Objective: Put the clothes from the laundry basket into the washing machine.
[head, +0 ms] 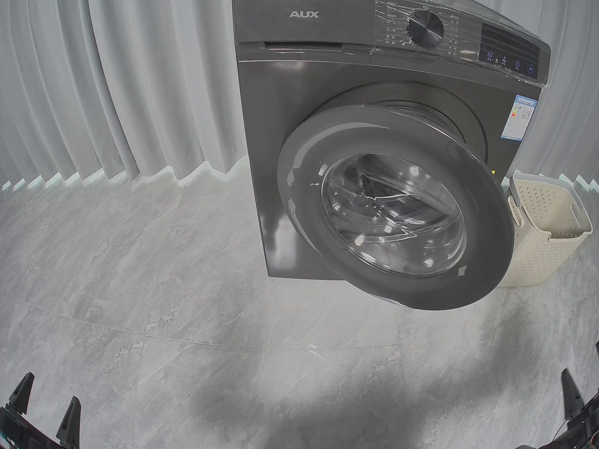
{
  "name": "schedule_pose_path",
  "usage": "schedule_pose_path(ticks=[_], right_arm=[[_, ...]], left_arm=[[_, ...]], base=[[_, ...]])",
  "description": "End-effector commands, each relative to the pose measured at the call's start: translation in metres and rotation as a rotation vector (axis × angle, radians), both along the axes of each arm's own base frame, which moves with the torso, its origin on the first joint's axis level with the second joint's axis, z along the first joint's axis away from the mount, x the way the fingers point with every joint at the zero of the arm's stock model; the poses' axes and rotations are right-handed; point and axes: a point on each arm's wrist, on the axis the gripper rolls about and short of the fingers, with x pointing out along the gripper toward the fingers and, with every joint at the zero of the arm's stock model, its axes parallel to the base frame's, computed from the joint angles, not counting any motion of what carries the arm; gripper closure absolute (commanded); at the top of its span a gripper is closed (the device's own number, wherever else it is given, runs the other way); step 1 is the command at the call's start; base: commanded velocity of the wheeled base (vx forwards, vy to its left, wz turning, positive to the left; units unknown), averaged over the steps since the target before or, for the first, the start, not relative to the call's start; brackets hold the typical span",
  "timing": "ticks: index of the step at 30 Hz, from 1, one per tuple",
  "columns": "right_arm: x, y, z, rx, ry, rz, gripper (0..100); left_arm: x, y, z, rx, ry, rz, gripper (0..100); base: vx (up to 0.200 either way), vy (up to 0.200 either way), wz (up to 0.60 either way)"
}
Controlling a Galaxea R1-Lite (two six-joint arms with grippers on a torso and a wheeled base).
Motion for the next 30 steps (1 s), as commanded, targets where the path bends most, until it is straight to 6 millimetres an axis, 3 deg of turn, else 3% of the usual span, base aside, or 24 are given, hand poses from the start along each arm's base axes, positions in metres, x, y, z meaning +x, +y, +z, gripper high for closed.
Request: schedule_pose_path(ticks=[1, 5, 8, 9, 12, 14, 15, 16, 21, 30], right_arm=[[-0.017, 0.0, 0.104, 0.116, -0.263, 0.038, 0], [0.012, 0.0, 0.095, 0.186, 0.024, 0.139, 0], [0.046, 0.005, 0.085, 0.182, 0.24, 0.223, 0], [0.048, 0.005, 0.085, 0.181, 0.245, 0.224, 0], [0.096, 0.015, 0.099, 0.172, 0.276, 0.234, 0], [0.118, 0.019, 0.104, 0.172, 0.277, 0.227, 0], [0.119, 0.019, 0.104, 0.172, 0.278, 0.228, 0], [0.139, 0.022, 0.107, 0.159, 0.289, 0.198, 0], [0.172, 0.028, 0.112, 0.134, 0.331, 0.141, 0], [0.205, 0.031, 0.107, 0.122, 0.397, 0.087, 0]], left_arm=[[0.0, 0.0, -0.005, 0.007, 0.003, -0.001, 0], [0.0, 0.0, -0.005, 0.007, 0.004, -0.001, 0], [0.0, 0.0, -0.005, 0.007, 0.004, -0.003, 0], [0.0, 0.0, -0.005, 0.007, 0.004, -0.003, 0], [0.0, 0.0, -0.005, 0.006, 0.004, -0.003, 0], [0.0, 0.0, -0.005, 0.006, 0.004, -0.003, 0], [0.0, 0.0, -0.005, 0.004, 0.004, -0.003, 0], [0.0, 0.0, -0.005, 0.004, 0.004, -0.003, 0], [0.0, 0.0, -0.005, 0.007, 0.004, -0.003, 0], [0.0, 0.0, -0.005, 0.007, 0.004, -0.003, 0]], base=[[0.0, 0.0, 0.0], [0.0, 0.0, 0.0], [0.0, 0.0, 0.0], [0.0, 0.0, 0.0], [0.0, 0.0, 0.0], [0.0, 0.0, 0.0], [0.0, 0.0, 0.0], [0.0, 0.0, 0.0], [0.0, 0.0, 0.0], [0.0, 0.0, 0.0]])
